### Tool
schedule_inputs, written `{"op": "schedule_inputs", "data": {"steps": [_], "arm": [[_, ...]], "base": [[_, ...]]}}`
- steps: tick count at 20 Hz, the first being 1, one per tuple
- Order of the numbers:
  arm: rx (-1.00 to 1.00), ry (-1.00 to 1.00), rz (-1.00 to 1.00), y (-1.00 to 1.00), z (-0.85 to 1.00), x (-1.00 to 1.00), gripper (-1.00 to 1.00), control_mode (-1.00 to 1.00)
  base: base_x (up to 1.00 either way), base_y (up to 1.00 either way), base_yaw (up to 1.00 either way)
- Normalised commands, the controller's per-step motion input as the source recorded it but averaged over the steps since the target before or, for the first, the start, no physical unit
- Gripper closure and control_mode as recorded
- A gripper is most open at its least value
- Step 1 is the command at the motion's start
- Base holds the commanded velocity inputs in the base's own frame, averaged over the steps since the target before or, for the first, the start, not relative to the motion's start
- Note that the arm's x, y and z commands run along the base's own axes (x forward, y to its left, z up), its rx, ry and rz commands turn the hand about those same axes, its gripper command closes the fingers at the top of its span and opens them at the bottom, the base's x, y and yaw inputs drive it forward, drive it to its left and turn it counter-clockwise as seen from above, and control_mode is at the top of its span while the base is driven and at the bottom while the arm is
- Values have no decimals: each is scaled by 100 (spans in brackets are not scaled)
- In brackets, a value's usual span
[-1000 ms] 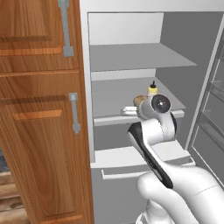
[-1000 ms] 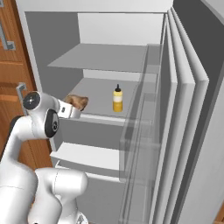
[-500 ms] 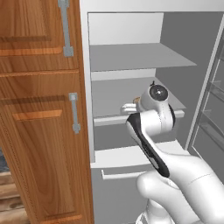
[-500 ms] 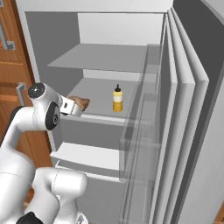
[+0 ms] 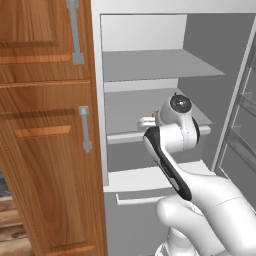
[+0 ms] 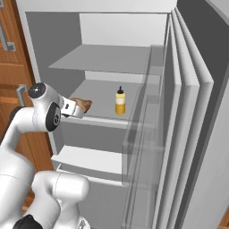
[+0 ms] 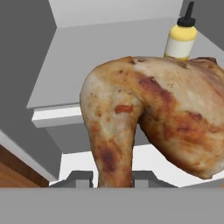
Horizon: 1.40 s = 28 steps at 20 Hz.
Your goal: Pick chicken drumstick from the fridge and place it on the plate on the counter.
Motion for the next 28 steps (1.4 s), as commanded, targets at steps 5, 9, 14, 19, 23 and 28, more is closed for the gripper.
{"op": "schedule_inputs", "data": {"steps": [5, 9, 14, 19, 23, 28], "arm": [[0, 0, -2, 0, 0, 0, 100, -100], [0, 0, -2, 0, 0, 0, 100, 100], [0, 0, 0, 0, 0, 0, 100, 100], [0, 0, 0, 0, 0, 0, 100, 100], [0, 0, 0, 0, 0, 0, 100, 100], [0, 0, 0, 0, 0, 0, 100, 100]], "base": [[0, 0, 0], [0, 0, -1], [-15, 0, -7], [-27, 0, -13], [-39, 0, -17], [-53, 0, -18]]}}
